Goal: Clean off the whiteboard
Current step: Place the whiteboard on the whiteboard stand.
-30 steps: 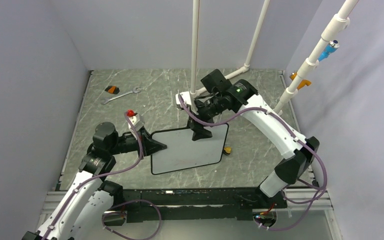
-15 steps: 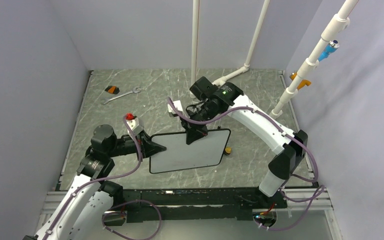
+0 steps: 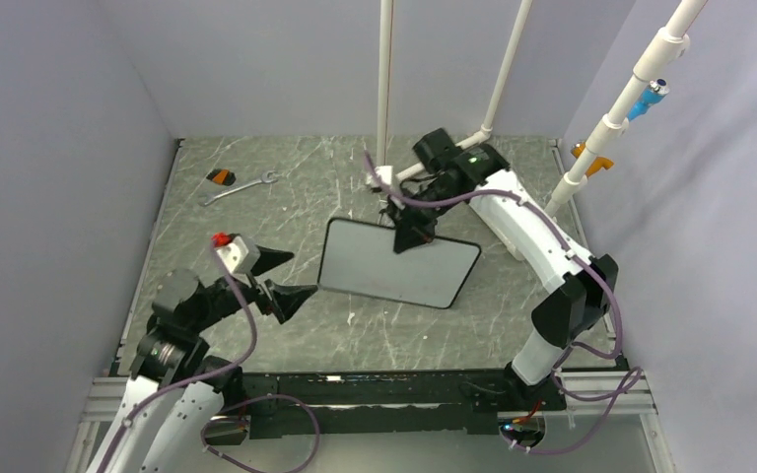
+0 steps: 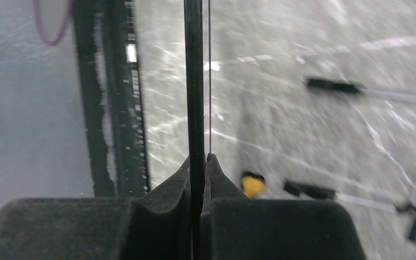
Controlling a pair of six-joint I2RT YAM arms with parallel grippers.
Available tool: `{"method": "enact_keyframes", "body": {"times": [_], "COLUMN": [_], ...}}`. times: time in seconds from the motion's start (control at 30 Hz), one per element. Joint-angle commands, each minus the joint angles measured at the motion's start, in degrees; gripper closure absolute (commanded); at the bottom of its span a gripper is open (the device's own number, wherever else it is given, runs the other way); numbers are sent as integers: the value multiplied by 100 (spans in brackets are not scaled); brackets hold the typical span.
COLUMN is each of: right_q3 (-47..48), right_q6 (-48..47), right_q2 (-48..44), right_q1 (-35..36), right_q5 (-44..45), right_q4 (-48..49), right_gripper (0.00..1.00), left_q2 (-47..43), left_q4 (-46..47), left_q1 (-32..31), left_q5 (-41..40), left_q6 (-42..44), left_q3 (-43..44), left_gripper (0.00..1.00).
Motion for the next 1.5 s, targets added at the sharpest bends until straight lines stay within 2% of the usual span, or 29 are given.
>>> {"method": "enact_keyframes", "body": {"times": [0.0,0.1,0.23,0.7,1.27,1.33,1.47], "right_q3": [513,708,1006,1716,2168,2159,2179], "right_q6": [103,78,-154,-612,-819,-813,-763], "right_q2": [-445,-379,-120,1052,2019,2092,2256], "right_q1": [-774,-1056,-1254,-1273,-1268,-1266,-1265], "right_q5": [377,929,1271,1112,999,1058,1339], "right_q4": [185,278,249,-145,-431,-375,-143], "right_gripper": [100,100,100,100,100,91,63], "left_q2": [-682,-999,-969,-739,-648,-644,-619], "left_q4": [-334,-478,-750,-836,-757,-751,-742], "left_q1": [6,7,6,36,199,216,240], "left_q5": [-1764,-2274,-2315,-2045,-1780,-1762,-1727], "left_q6": [264,337,294,306,295,293,297], "left_q3": [231,104,-38,-6,-23,-30,-32], "left_gripper": [1,1,1,1,1,0,1]}}
